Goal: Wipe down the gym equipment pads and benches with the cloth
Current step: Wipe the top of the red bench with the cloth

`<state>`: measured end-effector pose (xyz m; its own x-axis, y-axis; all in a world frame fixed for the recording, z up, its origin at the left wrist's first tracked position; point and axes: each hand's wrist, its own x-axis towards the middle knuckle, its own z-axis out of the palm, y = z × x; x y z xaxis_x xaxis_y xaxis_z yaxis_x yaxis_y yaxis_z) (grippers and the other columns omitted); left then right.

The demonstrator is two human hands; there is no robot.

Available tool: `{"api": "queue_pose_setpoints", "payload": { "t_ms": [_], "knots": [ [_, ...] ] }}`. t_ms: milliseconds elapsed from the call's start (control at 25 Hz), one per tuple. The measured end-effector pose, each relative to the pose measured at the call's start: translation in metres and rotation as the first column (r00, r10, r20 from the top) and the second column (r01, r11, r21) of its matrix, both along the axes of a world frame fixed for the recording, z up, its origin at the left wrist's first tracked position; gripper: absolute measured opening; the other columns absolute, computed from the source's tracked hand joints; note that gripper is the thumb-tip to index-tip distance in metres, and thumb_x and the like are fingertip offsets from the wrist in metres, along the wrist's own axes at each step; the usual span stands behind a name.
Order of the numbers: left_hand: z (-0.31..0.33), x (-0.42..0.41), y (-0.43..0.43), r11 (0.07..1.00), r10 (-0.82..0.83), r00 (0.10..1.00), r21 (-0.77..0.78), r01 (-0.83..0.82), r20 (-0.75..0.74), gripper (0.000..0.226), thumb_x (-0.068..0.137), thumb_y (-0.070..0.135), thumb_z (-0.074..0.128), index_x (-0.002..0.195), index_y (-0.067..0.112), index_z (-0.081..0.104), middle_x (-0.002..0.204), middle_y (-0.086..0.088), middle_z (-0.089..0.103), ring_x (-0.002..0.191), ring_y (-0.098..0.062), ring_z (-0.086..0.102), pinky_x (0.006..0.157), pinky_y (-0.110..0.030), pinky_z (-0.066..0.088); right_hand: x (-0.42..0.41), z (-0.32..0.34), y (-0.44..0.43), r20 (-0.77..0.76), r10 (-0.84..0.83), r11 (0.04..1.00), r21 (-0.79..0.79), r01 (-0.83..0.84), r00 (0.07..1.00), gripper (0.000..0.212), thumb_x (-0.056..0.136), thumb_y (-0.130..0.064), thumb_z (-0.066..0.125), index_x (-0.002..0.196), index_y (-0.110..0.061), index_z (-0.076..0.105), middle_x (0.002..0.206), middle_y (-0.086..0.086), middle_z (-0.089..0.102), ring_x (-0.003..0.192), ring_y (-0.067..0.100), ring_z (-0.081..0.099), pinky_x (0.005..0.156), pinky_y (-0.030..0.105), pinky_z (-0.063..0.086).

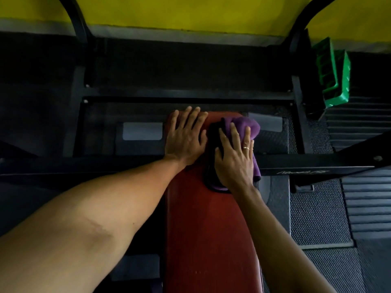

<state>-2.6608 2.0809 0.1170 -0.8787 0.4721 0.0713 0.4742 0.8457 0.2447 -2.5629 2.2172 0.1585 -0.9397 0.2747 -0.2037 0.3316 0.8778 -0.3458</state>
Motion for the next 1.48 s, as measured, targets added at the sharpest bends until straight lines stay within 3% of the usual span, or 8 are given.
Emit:
{"api": "queue_pose_setpoints", "payload": {
  "t_ms": [120, 280, 560, 880, 1080, 1240, 1360, 1480],
  "knots": [
    [0.001, 0.0, 0.0, 1.0, -0.005, 1.0, -0.023, 0.005, 0.002, 0.059, 0.102, 0.043, 0.025, 0.153, 0.017, 0.039, 0.16, -0.008, 0.038, 0.152, -0.028, 0.027, 0.125, -0.053, 0.013, -0.027, -0.001, 0.007, 0.043, 0.124, 0.992, 0.033, -0.126, 0.991, 0.056, 0.106, -0.044, 0.036, 0.16, -0.034, 0.026, 0.172, -0.001, 0.002, 0.156, 0.029, -0.018, 0.125, 0.053, -0.009],
    [0.002, 0.0, 0.0, 0.999, 0.003, 1.0, -0.034, -0.003, 0.003, 0.063, 0.102, 0.046, 0.02, 0.153, 0.015, 0.038, 0.161, -0.006, 0.037, 0.152, -0.026, 0.025, 0.126, -0.05, 0.009, -0.07, -0.001, 0.026, 0.116, 0.091, 0.994, 0.053, -0.098, 0.989, 0.058, 0.103, -0.053, 0.038, 0.158, -0.043, 0.025, 0.171, -0.003, 0.008, 0.156, 0.032, -0.012, 0.125, 0.06, -0.003],
    [-0.002, 0.0, -0.001, 1.0, 0.0, 1.0, 0.008, 0.0, -0.024, 0.057, 0.104, 0.044, 0.03, 0.151, 0.015, 0.043, 0.159, -0.007, 0.04, 0.151, -0.026, 0.028, 0.125, -0.051, 0.011, -0.122, 0.003, 0.021, 0.229, 0.075, 0.979, 0.165, -0.115, 0.97, 0.057, 0.099, -0.064, 0.035, 0.14, -0.029, 0.053, 0.149, 0.008, 0.047, 0.143, 0.041, 0.032, 0.115, 0.059, 0.028],
    [0.001, 0.0, 0.0, 1.0, 0.01, 1.0, -0.003, -0.01, -0.018, 0.058, 0.102, 0.043, 0.031, 0.153, 0.019, 0.04, 0.16, -0.005, 0.039, 0.152, -0.025, 0.026, 0.125, -0.052, 0.012, -0.081, 0.0, 0.032, 0.039, -0.268, 0.961, -0.056, 0.27, 0.963, 0.052, 0.095, -0.059, 0.044, 0.144, -0.039, 0.041, 0.149, 0.0, 0.038, 0.129, 0.04, 0.044, 0.095, 0.054, 0.043],
    [0.001, 0.001, 0.001, 1.0, 0.007, 1.0, -0.002, -0.007, -0.002, 0.058, 0.102, 0.042, 0.031, 0.154, 0.019, 0.038, 0.161, -0.006, 0.037, 0.153, -0.025, 0.024, 0.125, -0.052, 0.012, -0.038, -0.002, 0.014, 0.049, -0.248, 0.968, -0.006, 0.249, 0.967, 0.064, 0.098, -0.061, 0.043, 0.156, -0.042, 0.024, 0.169, -0.002, 0.012, 0.149, 0.043, 0.021, 0.107, 0.059, 0.041],
    [0.001, 0.002, 0.001, 1.0, 0.027, 1.0, -0.013, -0.027, 0.0, 0.059, 0.102, 0.044, 0.028, 0.154, 0.02, 0.039, 0.161, -0.005, 0.037, 0.153, -0.025, 0.024, 0.125, -0.052, 0.012, -0.034, -0.003, 0.027, 0.063, -0.162, 0.987, 0.028, 0.16, 0.985, 0.06, 0.099, -0.059, 0.043, 0.155, -0.046, 0.026, 0.17, -0.003, 0.01, 0.153, 0.037, 0.016, 0.111, 0.06, 0.039],
    [0.007, 0.003, 0.0, 0.999, 0.029, 0.998, -0.031, -0.027, 0.056, 0.068, 0.1, 0.051, 0.013, 0.156, 0.019, 0.034, 0.164, -0.007, 0.03, 0.155, -0.026, 0.018, 0.126, -0.051, 0.006, -0.08, -0.003, 0.017, 0.116, -0.215, 0.977, 0.01, 0.215, 0.97, 0.054, 0.101, -0.05, 0.039, 0.154, -0.043, 0.032, 0.17, -0.001, 0.011, 0.156, 0.038, 0.005, 0.122, 0.065, 0.011],
    [0.009, 0.005, -0.003, 0.995, 0.098, 0.992, -0.002, -0.098, 0.082, 0.07, 0.099, 0.049, 0.008, 0.156, 0.017, 0.033, 0.165, -0.009, 0.027, 0.156, -0.027, 0.014, 0.126, -0.051, 0.005, -0.082, -0.007, -0.003, 0.077, -0.05, 0.994, 0.1, 0.042, 0.996, 0.053, 0.103, -0.049, 0.034, 0.155, -0.039, 0.034, 0.171, 0.002, 0.013, 0.157, 0.033, -0.007, 0.123, 0.063, -0.008]
  ]
}}
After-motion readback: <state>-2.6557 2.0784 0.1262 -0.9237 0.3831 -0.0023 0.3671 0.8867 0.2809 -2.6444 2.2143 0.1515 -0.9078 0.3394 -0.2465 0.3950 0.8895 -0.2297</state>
